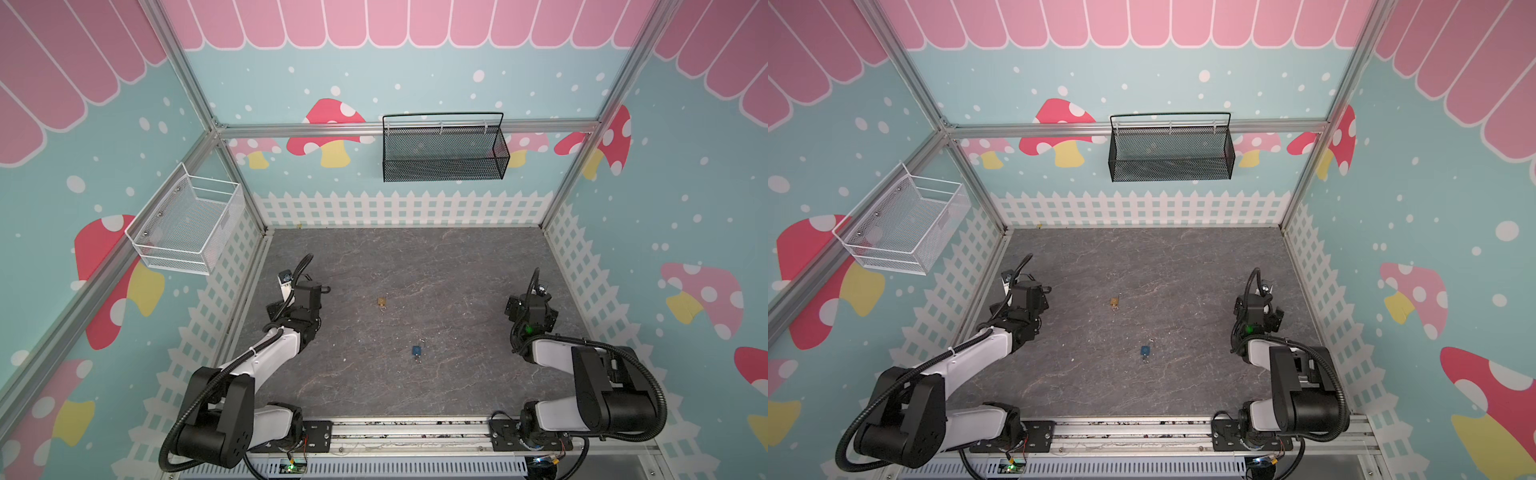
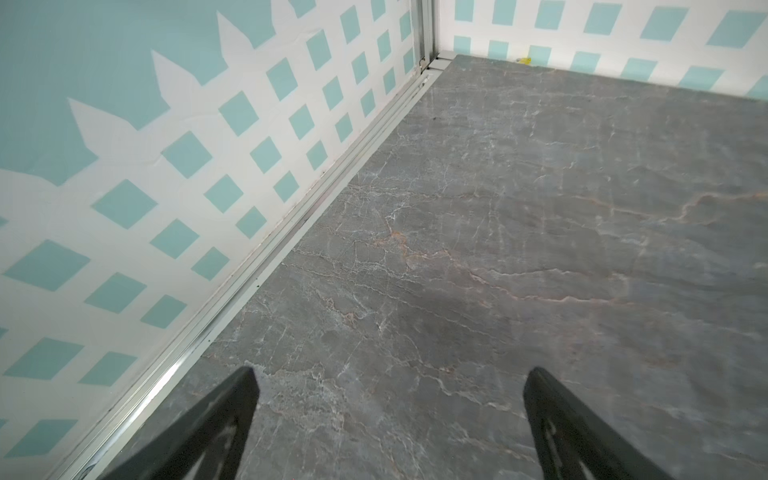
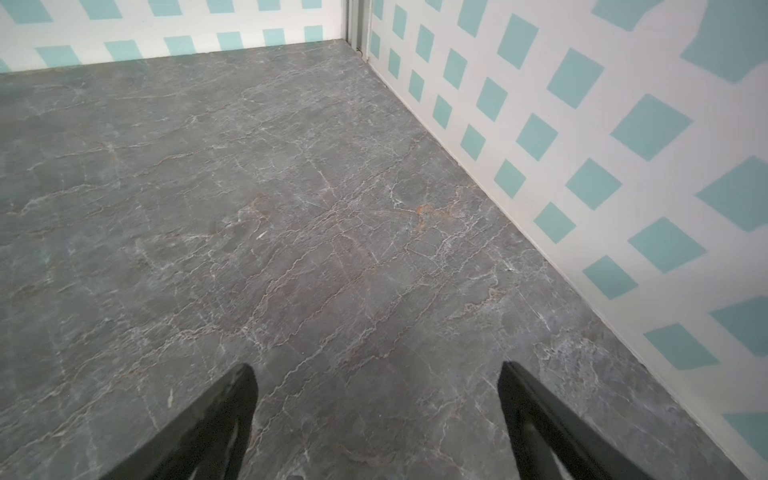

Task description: Unlock with the key

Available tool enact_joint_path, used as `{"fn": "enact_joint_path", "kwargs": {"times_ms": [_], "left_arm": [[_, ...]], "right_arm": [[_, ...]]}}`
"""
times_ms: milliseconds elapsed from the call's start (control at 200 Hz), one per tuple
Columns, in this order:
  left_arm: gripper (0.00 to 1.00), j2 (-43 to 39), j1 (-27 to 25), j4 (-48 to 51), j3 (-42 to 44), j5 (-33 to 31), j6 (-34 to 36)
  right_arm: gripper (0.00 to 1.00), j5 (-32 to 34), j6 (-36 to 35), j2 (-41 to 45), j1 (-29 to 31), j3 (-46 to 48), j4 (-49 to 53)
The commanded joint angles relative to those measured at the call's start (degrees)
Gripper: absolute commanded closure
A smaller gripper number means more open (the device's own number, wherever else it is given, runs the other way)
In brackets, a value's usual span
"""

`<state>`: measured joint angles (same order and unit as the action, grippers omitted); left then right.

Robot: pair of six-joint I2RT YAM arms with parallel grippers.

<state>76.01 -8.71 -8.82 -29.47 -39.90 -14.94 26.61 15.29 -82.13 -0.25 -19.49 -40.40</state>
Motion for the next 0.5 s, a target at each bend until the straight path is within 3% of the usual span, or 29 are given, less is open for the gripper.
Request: {"fn": "enact_joint_path", "kwargs": {"times_ms": [0, 45, 115, 170, 225, 275, 330, 405, 495], "left_arm": [[0.0, 4.34, 1.56, -28.25, 3.77, 6.06, 9.97], [0.0, 5.08, 1.7, -27.02, 2.57, 8.19, 10.28], [0.0, 7.97, 2.38, -31.97, 3.13, 15.6, 12.71], [0.0, 10.92, 2.4, -37.7, 4.25, 16.86, 13.93], [0.0, 8.95, 3.67, -33.51, 4.0, 18.91, 11.6], [0.0, 11.2, 4.77, -39.74, 5.77, 19.95, 11.26], [0.0, 12.95, 4.83, -45.72, 8.18, 21.27, 12.3], [0.0, 11.85, 4.9, -40.94, 6.88, 21.92, 11.03], [0.0, 11.97, 4.93, -42.52, 7.33, 20.19, 10.88]], "right_arm": [[0.1, -8.3, -7.61, -0.89, -0.54, 0.95, -17.47], [0.09, -12.17, -9.76, -1.43, -0.54, 3.62, -23.49], [0.09, -16.58, -11.7, -2.12, -0.58, 7.33, -30.92], [0.05, -18.59, -13.31, -5.76, -0.47, 9.5, -39.34], [0.03, -19.66, -13.36, -4.13, -0.36, 7.19, -30.94], [0.0, -19.82, -14.15, -5.97, -0.33, 8.26, -37.1], [0.02, -19.54, -13.5, -4.24, -0.28, 7.31, -31.91], [0.02, -19.58, -14.02, -5.17, -0.28, 8.05, -34.86], [0.02, -19.74, -14.1, -5.38, -0.24, 8.33, -36.19]]}}
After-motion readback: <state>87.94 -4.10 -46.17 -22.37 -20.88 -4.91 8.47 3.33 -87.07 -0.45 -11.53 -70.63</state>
